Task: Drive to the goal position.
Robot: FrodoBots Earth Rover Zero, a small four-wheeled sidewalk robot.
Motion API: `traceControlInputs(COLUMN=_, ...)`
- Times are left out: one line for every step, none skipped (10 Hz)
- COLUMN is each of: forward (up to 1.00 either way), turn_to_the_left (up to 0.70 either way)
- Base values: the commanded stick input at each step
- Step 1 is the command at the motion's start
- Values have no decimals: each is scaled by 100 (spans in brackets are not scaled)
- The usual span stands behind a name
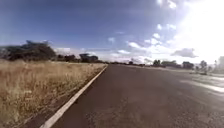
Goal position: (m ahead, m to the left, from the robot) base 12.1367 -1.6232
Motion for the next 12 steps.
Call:
traceControlInputs(forward=50, turn_to_the_left=0)
traceControlInputs(forward=50, turn_to_the_left=0)
traceControlInputs(forward=50, turn_to_the_left=0)
traceControlInputs(forward=50, turn_to_the_left=0)
traceControlInputs(forward=50, turn_to_the_left=0)
traceControlInputs(forward=50, turn_to_the_left=-50)
traceControlInputs(forward=50, turn_to_the_left=-50)
traceControlInputs(forward=50, turn_to_the_left=-50)
traceControlInputs(forward=50, turn_to_the_left=-50)
traceControlInputs(forward=50, turn_to_the_left=0)
traceControlInputs(forward=50, turn_to_the_left=0)
traceControlInputs(forward=50, turn_to_the_left=0)
